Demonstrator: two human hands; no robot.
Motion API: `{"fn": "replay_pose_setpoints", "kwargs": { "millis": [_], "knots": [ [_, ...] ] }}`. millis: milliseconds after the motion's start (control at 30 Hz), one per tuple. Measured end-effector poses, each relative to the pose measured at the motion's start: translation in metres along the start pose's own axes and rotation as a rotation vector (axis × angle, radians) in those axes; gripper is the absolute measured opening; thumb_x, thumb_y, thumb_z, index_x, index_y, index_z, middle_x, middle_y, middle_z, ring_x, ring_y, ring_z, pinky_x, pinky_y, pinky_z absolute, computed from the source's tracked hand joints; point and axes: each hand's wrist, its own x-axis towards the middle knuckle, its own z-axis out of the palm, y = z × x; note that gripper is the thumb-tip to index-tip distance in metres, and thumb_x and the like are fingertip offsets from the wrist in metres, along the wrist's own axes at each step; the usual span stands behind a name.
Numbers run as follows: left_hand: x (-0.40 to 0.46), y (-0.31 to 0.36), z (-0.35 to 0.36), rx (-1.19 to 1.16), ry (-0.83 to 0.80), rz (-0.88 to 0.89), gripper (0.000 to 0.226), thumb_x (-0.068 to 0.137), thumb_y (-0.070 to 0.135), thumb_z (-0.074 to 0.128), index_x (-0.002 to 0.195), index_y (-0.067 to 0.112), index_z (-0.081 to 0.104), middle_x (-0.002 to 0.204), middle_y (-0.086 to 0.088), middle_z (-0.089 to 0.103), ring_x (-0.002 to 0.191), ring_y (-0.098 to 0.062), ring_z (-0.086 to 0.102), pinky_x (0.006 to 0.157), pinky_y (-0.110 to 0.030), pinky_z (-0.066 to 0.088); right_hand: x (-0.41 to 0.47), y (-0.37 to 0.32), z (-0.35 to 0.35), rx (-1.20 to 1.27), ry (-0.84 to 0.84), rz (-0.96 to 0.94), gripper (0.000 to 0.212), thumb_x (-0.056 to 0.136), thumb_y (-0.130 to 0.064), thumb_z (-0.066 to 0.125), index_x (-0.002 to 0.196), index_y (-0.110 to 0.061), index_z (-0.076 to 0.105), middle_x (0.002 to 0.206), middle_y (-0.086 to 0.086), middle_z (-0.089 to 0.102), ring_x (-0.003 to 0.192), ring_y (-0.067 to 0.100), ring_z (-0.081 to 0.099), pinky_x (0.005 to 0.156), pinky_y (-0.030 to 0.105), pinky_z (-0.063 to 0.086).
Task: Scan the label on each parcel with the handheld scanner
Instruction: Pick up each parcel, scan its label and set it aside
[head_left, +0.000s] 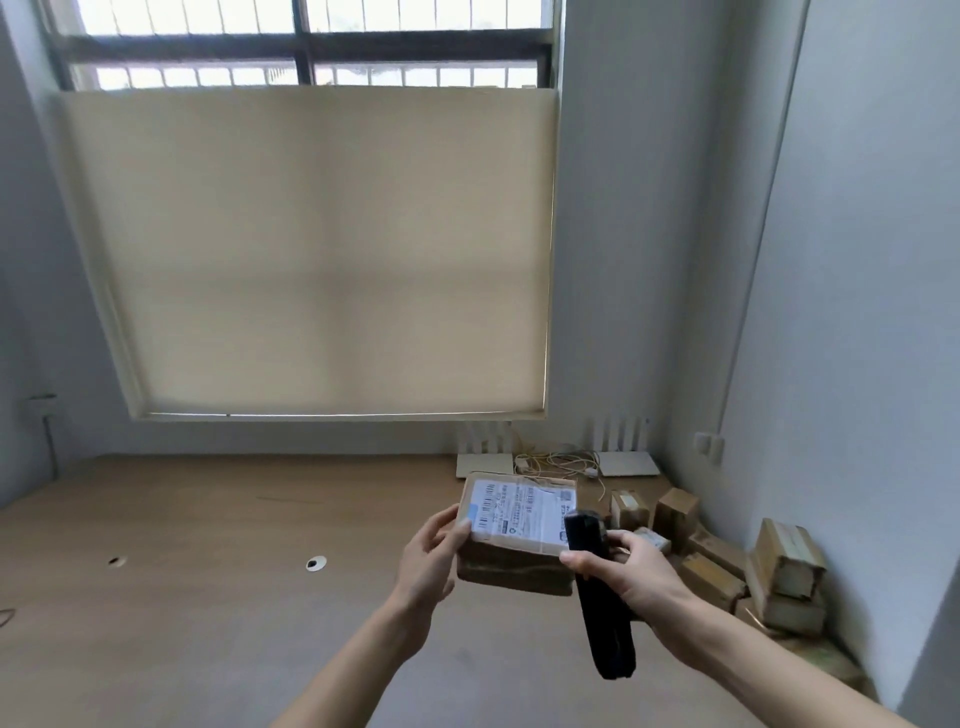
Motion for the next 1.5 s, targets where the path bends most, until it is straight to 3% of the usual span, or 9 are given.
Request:
{"fn": "replay_pose_setpoints", "kwargs": {
  "millis": [200,267,333,400,467,667,1033,1333,1500],
  "knots": [
    [-0.02,0.006,-0.006,-0.02,0.009,-0.011,0.027,0.093,0.04,0.067,0.12,0.037,0.066,0.107,-0.004,0.076,0.101,-0.023,0.072,0.078,-0.038,0.062,-0.007,-0.001,-0.003,-0.093,-0.063,-0.034,0.103,0.039,-0.069,0.094,0.126,-0.031,0.055,0.114,-0.005,0.069,0.101,0.013,0.069,0.072,0.026,0.055],
    [-0.023,0.007,-0.018,0.073,0.043,0.041,0.025,0.094,0.037,0.067,0.118,0.037,0.069,0.101,-0.004,0.076,0.097,-0.02,0.073,0.077,-0.035,0.062,-0.008,-0.006,-0.004,-0.253,-0.046,-0.092,0.099,0.042,-0.066,0.094,0.127,-0.032,0.057,0.112,-0.013,0.066,0.1,0.005,0.064,0.072,0.02,0.05],
    [-0.024,0.01,-0.033,0.151,0.064,0.088,0.024,0.095,0.033,0.067,0.119,0.037,0.07,0.105,-0.008,0.074,0.102,-0.024,0.07,0.087,-0.04,0.06,-0.01,-0.013,-0.004,-0.466,-0.02,-0.175,0.092,0.046,-0.062,0.091,0.127,-0.033,0.059,0.105,-0.019,0.067,0.096,0.0,0.063,0.071,0.018,0.051],
    [-0.027,0.014,-0.048,0.221,0.086,0.122,0.023,0.094,0.034,0.068,0.116,0.04,0.07,0.112,-0.01,0.071,0.107,-0.026,0.066,0.092,-0.044,0.057,-0.012,-0.021,0.0,-0.696,-0.016,-0.252,0.089,0.049,-0.061,0.087,0.13,-0.034,0.062,0.106,-0.016,0.071,0.096,0.003,0.066,0.078,0.022,0.057],
    [-0.032,0.017,-0.06,0.284,0.112,0.139,0.028,0.086,0.041,0.07,0.114,0.042,0.069,0.116,-0.009,0.068,0.106,-0.023,0.064,0.083,-0.037,0.057,-0.015,-0.03,0.006,-0.882,-0.028,-0.298,0.086,0.053,-0.059,0.085,0.133,-0.034,0.063,0.111,-0.012,0.072,0.1,0.009,0.067,0.083,0.029,0.059],
    [-0.044,0.021,-0.089,0.413,0.223,0.158,0.043,0.072,0.051,0.066,0.113,0.043,0.072,0.118,-0.004,0.067,0.102,-0.019,0.065,0.083,-0.037,0.06,-0.021,-0.049,0.03,-1.115,-0.057,-0.343,0.067,0.054,-0.056,0.082,0.118,-0.037,0.071,0.097,-0.011,0.073,0.094,0.016,0.067,0.075,0.031,0.056],
    [-0.058,0.027,-0.117,0.448,0.279,0.152,0.039,0.073,0.054,0.065,0.111,0.048,0.07,0.117,-0.003,0.066,0.103,-0.018,0.064,0.085,-0.038,0.06,-0.025,-0.064,0.069,-1.099,-0.09,-0.388,0.062,0.05,-0.061,0.082,0.107,-0.041,0.073,0.08,-0.015,0.066,0.08,0.012,0.06,0.053,0.021,0.031],
    [-0.069,0.025,-0.136,0.435,0.338,0.164,0.033,0.077,0.05,0.066,0.109,0.049,0.071,0.117,-0.002,0.067,0.104,-0.013,0.062,0.083,-0.033,0.059,-0.02,-0.063,0.093,-1.102,-0.121,-0.434,0.066,0.048,-0.06,0.081,0.111,-0.042,0.071,0.085,-0.013,0.069,0.081,0.015,0.061,0.059,0.024,0.038],
    [-0.08,0.019,-0.157,0.351,0.374,0.126,0.031,0.092,0.04,0.067,0.122,0.046,0.061,0.116,-0.008,0.067,0.107,-0.023,0.064,0.091,-0.044,0.058,-0.017,-0.061,0.12,-0.93,-0.218,-0.413,0.078,0.054,-0.062,0.083,0.126,-0.04,0.061,0.111,-0.014,0.071,0.099,0.013,0.067,0.082,0.03,0.056]
  ]
}}
